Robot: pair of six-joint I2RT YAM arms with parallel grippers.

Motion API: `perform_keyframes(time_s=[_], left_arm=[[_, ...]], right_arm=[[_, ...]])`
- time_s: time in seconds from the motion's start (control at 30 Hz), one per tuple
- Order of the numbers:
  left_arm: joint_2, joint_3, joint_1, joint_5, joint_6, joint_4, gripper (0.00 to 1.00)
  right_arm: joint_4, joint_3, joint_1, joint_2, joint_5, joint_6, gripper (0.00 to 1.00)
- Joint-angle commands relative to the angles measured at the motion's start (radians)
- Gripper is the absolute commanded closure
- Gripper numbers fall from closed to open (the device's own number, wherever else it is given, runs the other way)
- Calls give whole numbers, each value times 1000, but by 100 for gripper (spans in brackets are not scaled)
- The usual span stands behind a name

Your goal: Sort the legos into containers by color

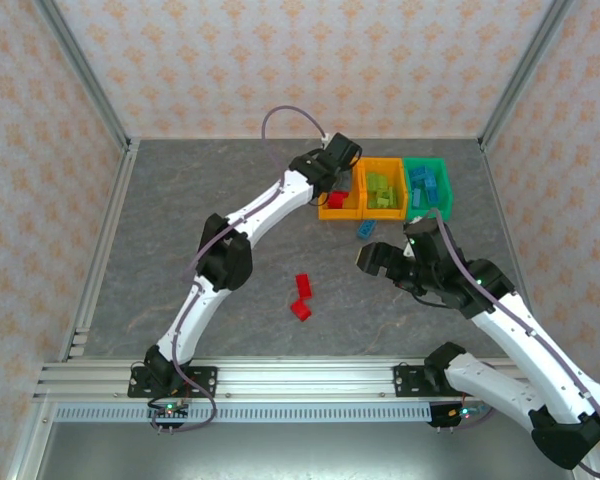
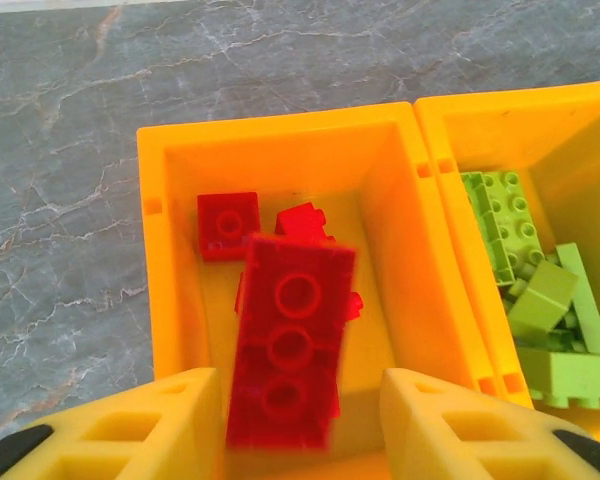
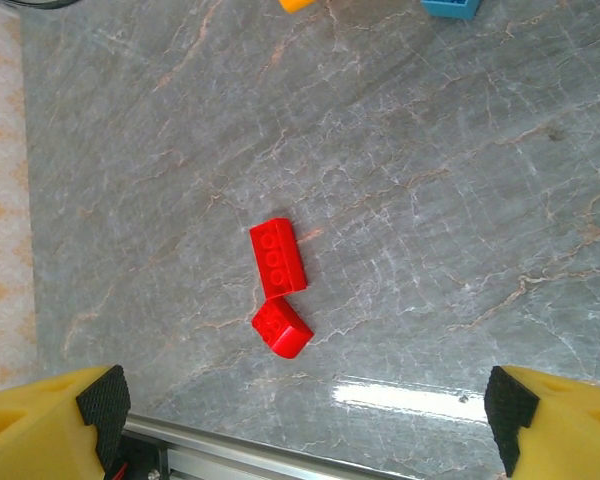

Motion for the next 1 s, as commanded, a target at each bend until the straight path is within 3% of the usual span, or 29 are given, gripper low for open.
perform_keyframes(time_s=[0.0, 0.2, 0.4, 0.6, 0.73, 0.83, 0.97], left_arm=[[-83, 27, -6, 49, 28, -76, 53], [-386, -304, -11, 140, 82, 40, 53], [-867, -782, -11, 147, 197, 169, 53], [-1308, -1132, -46, 163, 467, 156, 51], [-1561, -1321, -52, 270, 705, 111, 46], [-1676, -1420, -54, 332, 832, 36, 38], [-1720, -1496, -55, 410, 892, -33, 30]], right_arm=[[-24, -10, 4, -4, 50, 11, 6], [-33, 17, 5, 81, 38, -20, 10], [66, 30, 93, 200, 32, -33, 11], [167, 117, 244, 466, 81, -35, 11], [234, 172, 295, 654, 94, -37, 11], [268, 207, 305, 774, 110, -38, 11], [266, 248, 309, 909, 156, -56, 12]])
